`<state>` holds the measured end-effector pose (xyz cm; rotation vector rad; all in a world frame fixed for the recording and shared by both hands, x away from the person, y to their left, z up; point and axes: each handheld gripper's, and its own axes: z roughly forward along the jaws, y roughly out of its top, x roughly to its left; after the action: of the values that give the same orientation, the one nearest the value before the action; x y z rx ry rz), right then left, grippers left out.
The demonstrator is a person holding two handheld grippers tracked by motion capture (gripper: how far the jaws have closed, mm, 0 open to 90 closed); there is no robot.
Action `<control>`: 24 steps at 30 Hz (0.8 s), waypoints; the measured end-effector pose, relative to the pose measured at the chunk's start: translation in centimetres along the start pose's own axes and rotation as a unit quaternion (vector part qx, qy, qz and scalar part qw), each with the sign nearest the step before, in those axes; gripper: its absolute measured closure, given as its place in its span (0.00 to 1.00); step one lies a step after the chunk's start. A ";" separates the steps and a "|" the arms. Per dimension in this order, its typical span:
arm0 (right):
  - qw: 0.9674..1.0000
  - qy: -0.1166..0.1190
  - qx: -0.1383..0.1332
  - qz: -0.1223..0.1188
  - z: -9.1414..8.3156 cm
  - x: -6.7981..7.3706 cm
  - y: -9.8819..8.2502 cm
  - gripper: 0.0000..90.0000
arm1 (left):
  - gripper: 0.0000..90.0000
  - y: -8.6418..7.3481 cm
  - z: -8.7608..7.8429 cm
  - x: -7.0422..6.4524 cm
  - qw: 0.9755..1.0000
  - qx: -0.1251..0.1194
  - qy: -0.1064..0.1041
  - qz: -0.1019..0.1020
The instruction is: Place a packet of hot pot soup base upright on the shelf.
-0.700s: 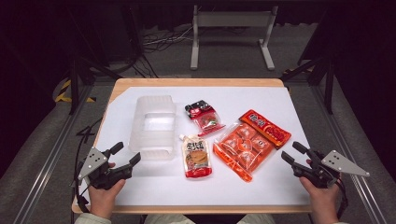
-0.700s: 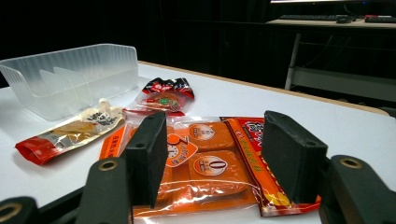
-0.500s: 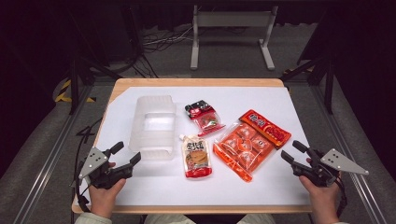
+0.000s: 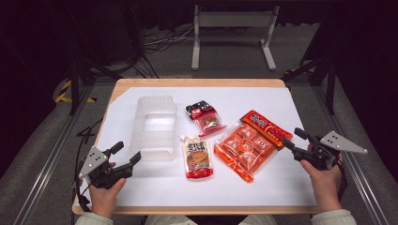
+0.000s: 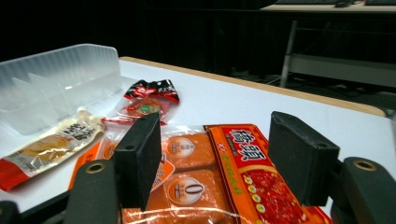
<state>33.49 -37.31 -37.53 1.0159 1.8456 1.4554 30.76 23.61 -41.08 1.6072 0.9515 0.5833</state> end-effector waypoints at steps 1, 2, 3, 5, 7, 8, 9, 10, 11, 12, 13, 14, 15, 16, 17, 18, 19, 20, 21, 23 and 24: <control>1.000 0.003 0.001 0.003 0.2 -0.2 0.2 0.38 | 0.26 0.0 0.0 0.0 1.000 0.001 0.000 0.001; 1.000 0.002 -0.001 0.002 0.5 -0.4 0.3 0.38 | 0.26 0.0 0.0 0.0 1.000 0.002 0.000 0.001; 1.000 0.003 -0.003 0.003 0.7 -0.6 0.4 0.38 | 0.26 0.0 0.1 0.0 1.000 0.001 0.000 0.000; 1.000 0.003 -0.002 0.004 1.0 -0.8 0.6 0.38 | 0.26 0.0 0.2 0.0 1.000 0.001 0.001 0.000; 1.000 -0.001 0.000 -0.004 1.5 -1.0 0.8 0.39 | 0.26 0.0 0.2 0.0 1.000 0.003 0.001 0.002; 1.000 0.001 0.006 -0.005 1.6 -1.0 0.8 0.42 | 0.26 0.0 0.3 0.1 1.000 0.004 0.001 0.002; 1.000 0.008 0.015 -0.003 1.8 -1.1 0.9 0.43 | 0.26 0.0 0.3 0.0 1.000 0.005 0.002 0.001; 1.000 0.011 0.021 -0.004 1.9 -1.1 1.0 0.43 | 0.27 0.0 0.3 0.0 1.000 0.007 0.004 0.002; 1.000 0.008 0.026 -0.006 2.0 -1.0 1.0 0.43 | 0.27 0.0 0.4 0.0 1.000 0.007 0.004 0.002; 1.000 0.004 0.027 -0.006 2.2 -1.0 1.1 0.42 | 0.27 0.0 0.4 0.1 1.000 0.008 0.004 0.002; 1.000 0.001 0.025 -0.005 2.3 -1.1 1.2 0.41 | 0.27 0.0 0.5 0.0 1.000 0.007 0.004 0.002; 1.000 -0.005 0.024 -0.005 2.5 -1.1 1.3 0.40 | 0.27 0.0 0.5 0.0 1.000 0.007 0.004 0.003; 1.000 -0.012 0.025 -0.008 2.7 -1.2 1.4 0.40 | 0.27 0.0 0.5 0.0 1.000 0.007 0.003 0.003; 1.000 -0.014 0.025 -0.009 2.9 -1.3 1.4 0.40 | 0.27 0.0 0.5 0.0 1.000 0.006 0.004 0.003; 0.999 -0.019 0.027 -0.006 3.0 -1.4 1.4 0.40 | 0.27 0.1 0.5 0.0 1.000 0.005 0.004 0.003; 0.999 -0.021 0.028 -0.006 3.2 -1.6 1.4 0.40 | 0.27 0.1 0.5 0.0 1.000 0.005 0.005 0.003; 0.999 -0.031 0.039 -0.009 3.5 -1.7 1.3 0.40 | 0.27 0.0 0.5 0.0 1.000 0.005 0.005 0.002; 0.998 -0.040 0.046 -0.011 3.6 -1.8 1.3 0.40 | 0.27 0.0 0.5 0.0 1.000 0.005 0.005 0.002; 0.997 -0.050 0.056 -0.016 3.8 -1.9 1.3 0.40 | 0.27 0.0 0.5 0.0 1.000 0.007 0.005 0.003; 0.996 -0.058 0.064 -0.017 4.1 -2.2 1.1 0.41 | 0.27 0.0 0.6 0.1 1.000 0.007 0.006 0.002; 0.996 -0.058 0.063 -0.016 4.2 -2.4 1.1 0.41 | 0.27 0.0 0.5 0.1 1.000 0.006 0.006 0.002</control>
<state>38.41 -36.94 -37.57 1.1023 1.8808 1.2480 31.23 23.37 -41.25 1.6185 0.9636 0.5913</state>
